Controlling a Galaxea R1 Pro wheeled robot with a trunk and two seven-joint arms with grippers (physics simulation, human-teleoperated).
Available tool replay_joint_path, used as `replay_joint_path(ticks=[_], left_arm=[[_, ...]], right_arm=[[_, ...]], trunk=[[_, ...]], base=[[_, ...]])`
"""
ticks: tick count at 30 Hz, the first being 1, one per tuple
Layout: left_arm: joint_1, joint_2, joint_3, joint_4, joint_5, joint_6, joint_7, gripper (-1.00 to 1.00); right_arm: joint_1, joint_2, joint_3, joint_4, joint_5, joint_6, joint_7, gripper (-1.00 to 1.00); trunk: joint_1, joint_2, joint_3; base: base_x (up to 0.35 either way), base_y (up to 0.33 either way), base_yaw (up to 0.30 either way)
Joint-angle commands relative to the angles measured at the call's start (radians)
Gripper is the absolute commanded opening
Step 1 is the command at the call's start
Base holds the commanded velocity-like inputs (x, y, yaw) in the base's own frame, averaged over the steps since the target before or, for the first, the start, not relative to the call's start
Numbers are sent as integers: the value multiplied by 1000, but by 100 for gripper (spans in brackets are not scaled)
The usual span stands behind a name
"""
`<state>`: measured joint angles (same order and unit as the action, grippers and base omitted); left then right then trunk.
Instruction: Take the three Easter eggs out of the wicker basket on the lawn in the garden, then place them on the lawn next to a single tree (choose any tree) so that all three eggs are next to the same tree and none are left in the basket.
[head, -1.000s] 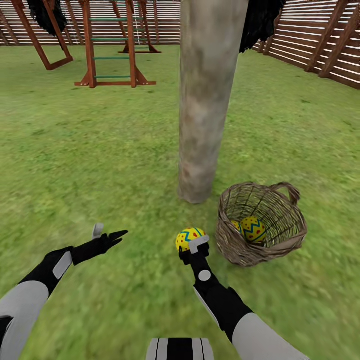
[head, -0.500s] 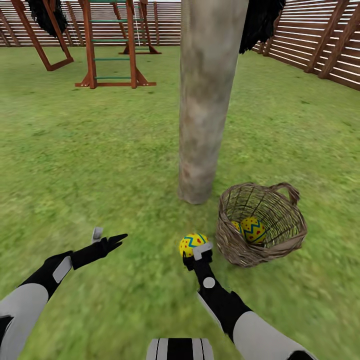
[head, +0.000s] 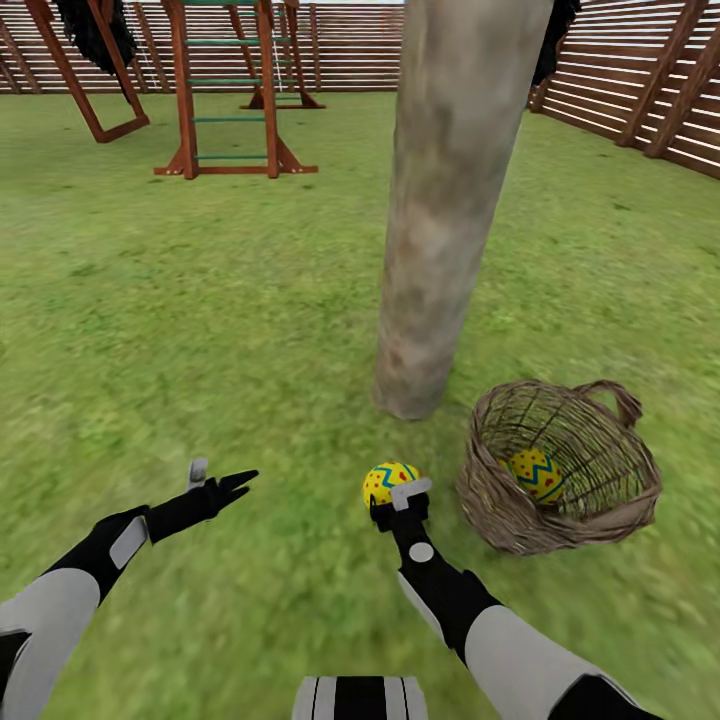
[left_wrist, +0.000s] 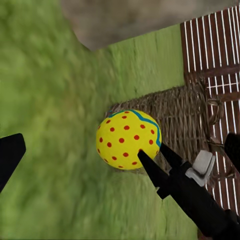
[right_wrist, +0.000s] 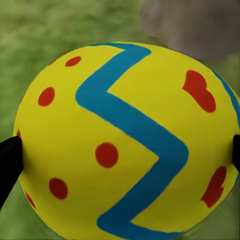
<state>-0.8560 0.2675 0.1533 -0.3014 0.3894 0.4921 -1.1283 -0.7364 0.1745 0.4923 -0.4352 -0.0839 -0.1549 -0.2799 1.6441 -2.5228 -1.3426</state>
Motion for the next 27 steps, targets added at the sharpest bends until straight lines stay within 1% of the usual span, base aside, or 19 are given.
replay_joint_path(ticks=[1,8,13,14,15,17,19,22,27], left_arm=[[0,0,0,0,5,9,-1,100],[0,-1,0,18,6,10,-1,100],[0,0,-8,18,5,27,-6,100],[0,0,-13,18,5,34,-6,100],[-1,1,-30,15,5,49,-6,100],[0,2,-83,12,7,76,-8,100],[0,2,-103,10,8,83,-8,100],[0,2,-113,9,8,84,-19,100],[0,3,-113,8,8,85,-31,100]], right_arm=[[-1,0,8,2,-8,-5,-7,-100],[-1,0,6,3,-8,-7,-7,-100],[-1,0,6,3,-8,-10,-7,-100],[-1,0,6,3,-8,-10,-7,-100],[-1,0,6,3,-8,-10,-7,-100],[-1,0,5,3,-7,-11,-7,-100],[-1,0,5,3,-8,-11,-7,-100],[-1,0,5,3,-7,-11,-7,-100],[-1,0,5,3,-7,-11,-7,-100]], trunk=[[0,0,-1],[0,0,-1],[0,0,-1],[0,0,-1],[0,0,-1],[1,0,-5],[2,-1,-12],[3,-2,-24],[5,-3,-43]], base=[[325,12,0],[322,8,0],[24,4,0],[3,0,0],[2,0,0],[0,0,0],[0,0,0],[0,0,0],[0,0,0]])
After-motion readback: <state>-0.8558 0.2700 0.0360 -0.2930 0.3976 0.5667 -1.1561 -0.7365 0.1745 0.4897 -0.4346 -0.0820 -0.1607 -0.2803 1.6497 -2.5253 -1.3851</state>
